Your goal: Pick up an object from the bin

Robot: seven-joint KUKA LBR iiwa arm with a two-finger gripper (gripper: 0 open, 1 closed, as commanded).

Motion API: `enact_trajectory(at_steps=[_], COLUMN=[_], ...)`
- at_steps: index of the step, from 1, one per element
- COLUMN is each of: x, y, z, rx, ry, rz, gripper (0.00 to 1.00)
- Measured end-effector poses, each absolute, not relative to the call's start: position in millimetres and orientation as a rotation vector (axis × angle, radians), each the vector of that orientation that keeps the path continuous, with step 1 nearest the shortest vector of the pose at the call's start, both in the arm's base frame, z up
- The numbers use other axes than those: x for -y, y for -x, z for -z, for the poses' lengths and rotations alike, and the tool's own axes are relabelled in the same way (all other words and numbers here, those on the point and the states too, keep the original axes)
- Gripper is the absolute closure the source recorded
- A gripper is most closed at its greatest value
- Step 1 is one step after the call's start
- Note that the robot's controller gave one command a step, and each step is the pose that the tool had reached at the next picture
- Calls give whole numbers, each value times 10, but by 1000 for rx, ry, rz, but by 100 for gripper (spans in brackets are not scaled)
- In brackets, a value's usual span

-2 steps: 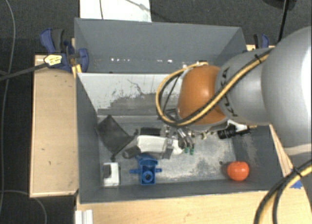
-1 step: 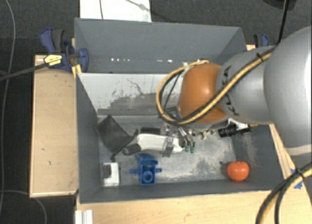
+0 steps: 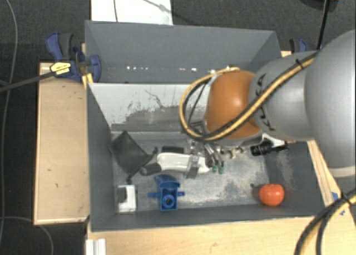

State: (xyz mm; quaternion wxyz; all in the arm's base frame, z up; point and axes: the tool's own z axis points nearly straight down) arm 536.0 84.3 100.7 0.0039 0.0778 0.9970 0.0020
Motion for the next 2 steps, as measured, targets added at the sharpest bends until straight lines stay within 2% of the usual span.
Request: enact_trajectory(at_steps=[2], x=[-841], y=[-5359], z=[-1434], rx=[-3124], ry=[-243], rz=[-6], gripper=[100])
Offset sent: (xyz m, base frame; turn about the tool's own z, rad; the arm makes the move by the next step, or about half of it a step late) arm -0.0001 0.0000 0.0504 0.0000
